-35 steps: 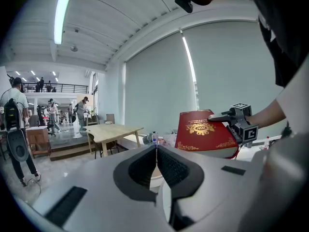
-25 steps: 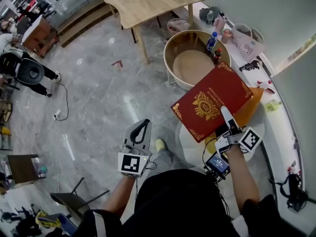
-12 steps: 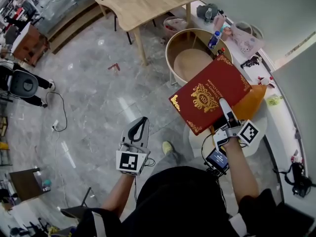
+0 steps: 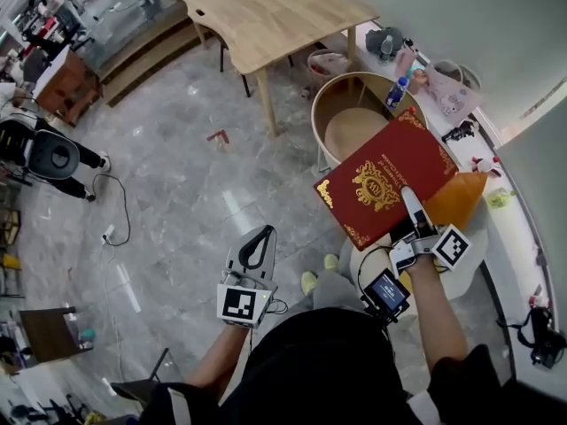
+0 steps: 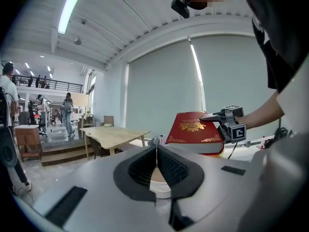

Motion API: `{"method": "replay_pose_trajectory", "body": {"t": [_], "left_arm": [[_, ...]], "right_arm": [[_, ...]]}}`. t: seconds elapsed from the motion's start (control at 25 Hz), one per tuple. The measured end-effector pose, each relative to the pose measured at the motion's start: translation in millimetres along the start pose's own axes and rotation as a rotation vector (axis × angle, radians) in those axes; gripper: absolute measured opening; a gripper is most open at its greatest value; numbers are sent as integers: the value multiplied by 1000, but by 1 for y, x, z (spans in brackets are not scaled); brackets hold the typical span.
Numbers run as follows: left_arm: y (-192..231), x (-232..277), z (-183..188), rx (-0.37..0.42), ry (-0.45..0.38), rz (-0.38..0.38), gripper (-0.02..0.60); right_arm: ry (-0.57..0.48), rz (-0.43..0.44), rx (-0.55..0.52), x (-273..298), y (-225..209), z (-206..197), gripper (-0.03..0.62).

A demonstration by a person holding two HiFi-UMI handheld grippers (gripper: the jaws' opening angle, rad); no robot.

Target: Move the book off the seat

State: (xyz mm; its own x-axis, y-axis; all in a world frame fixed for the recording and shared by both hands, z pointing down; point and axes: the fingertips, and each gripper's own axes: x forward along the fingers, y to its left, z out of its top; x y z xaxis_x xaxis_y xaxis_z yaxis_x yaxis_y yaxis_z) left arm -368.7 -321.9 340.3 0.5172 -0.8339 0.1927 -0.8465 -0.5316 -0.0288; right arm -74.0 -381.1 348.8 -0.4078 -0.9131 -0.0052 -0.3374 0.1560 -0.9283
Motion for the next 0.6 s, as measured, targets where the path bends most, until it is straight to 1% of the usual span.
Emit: {"method": "replay_pose_trajectory", "body": {"t": [0.28,0.44,0.6], "left_arm": [[19,13,-1,-13,1,9,15],[30,44,5,6,17,-13,15],[38,71,9,15,-4,-28,15]], "right_arm": [[-29,-16,31,15,-8,4,247],[-40,-35,45,37,-23,17,247],[-60,-44,72,53,-41,26,247]]}}
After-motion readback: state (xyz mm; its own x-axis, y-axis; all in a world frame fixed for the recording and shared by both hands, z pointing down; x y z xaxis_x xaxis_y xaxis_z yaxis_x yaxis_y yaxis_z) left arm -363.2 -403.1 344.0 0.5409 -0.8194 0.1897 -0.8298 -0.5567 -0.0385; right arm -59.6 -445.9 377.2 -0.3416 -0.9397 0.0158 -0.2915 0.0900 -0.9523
